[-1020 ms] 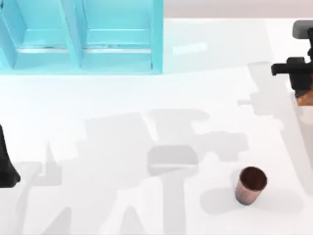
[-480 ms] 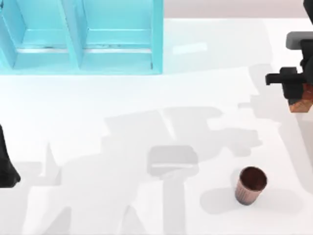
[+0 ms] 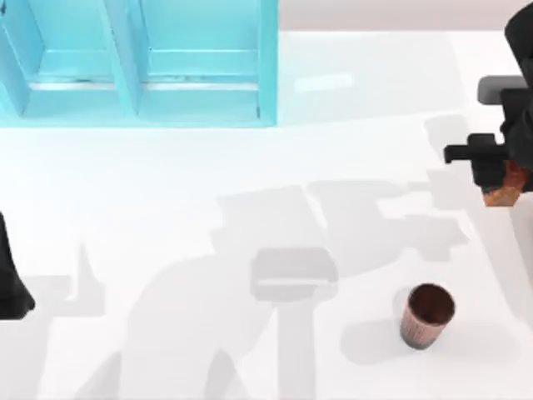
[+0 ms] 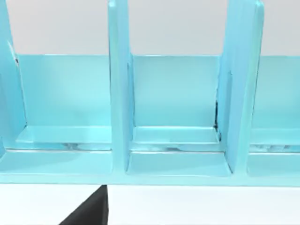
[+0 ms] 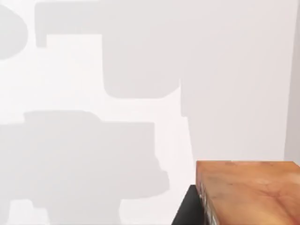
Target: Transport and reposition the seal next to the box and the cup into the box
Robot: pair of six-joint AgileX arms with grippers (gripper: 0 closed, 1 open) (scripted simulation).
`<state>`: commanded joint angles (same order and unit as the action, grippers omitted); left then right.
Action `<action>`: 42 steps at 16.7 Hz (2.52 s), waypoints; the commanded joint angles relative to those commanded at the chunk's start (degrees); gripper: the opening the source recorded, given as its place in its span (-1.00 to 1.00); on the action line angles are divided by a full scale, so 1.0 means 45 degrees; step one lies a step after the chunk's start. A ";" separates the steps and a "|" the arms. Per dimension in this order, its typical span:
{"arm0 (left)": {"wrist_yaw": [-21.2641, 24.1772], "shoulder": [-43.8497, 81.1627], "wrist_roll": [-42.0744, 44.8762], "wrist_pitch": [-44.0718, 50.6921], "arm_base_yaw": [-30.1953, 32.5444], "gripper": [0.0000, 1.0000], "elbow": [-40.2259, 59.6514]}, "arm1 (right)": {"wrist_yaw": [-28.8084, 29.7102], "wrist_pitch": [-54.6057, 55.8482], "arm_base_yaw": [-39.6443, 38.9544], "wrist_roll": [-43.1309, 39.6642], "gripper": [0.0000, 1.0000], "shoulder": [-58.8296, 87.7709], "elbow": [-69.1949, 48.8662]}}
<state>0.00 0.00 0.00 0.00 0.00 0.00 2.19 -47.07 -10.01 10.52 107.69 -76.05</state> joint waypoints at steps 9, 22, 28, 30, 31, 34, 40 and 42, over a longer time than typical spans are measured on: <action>0.0000 0.0000 0.0000 0.0000 0.0000 1.00 0.0000 | 0.0000 0.0000 0.0000 0.0000 0.36 0.0000 0.0000; 0.0000 0.0000 0.0000 0.0000 0.0000 1.00 0.0000 | 0.0000 -0.0002 -0.0022 0.0000 1.00 -0.0008 -0.0001; 0.0000 0.0000 0.0000 0.0000 0.0000 1.00 0.0000 | -0.0008 -0.1634 -0.0017 -0.0007 1.00 -0.0089 -0.1473; 0.0000 0.0000 0.0000 0.0000 0.0000 1.00 0.0000 | -0.0002 -0.2255 -0.0010 -0.0015 1.00 -0.0172 -0.2010; 0.0000 0.0000 0.0000 0.0000 0.0000 1.00 0.0000 | 0.0001 -0.2556 -0.0006 -0.0018 1.00 -0.0213 -0.2309; 0.0000 0.0000 0.0000 0.0000 0.0000 1.00 0.0000 | -0.0006 -0.3593 0.0003 -0.0028 1.00 -0.0321 -0.3179; 0.0000 0.0000 0.0000 0.0000 0.0000 1.00 0.0000 | -0.0013 -0.4924 0.0025 -0.0054 1.00 -0.0591 -0.4342; 0.0000 0.0000 0.0000 0.0000 0.0000 1.00 0.0000 | -0.0013 -0.4891 -0.0005 -0.0052 1.00 -0.0540 -0.4312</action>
<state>0.00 0.00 0.00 0.00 0.00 0.00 2.13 -69.08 -10.03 10.28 105.26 -95.45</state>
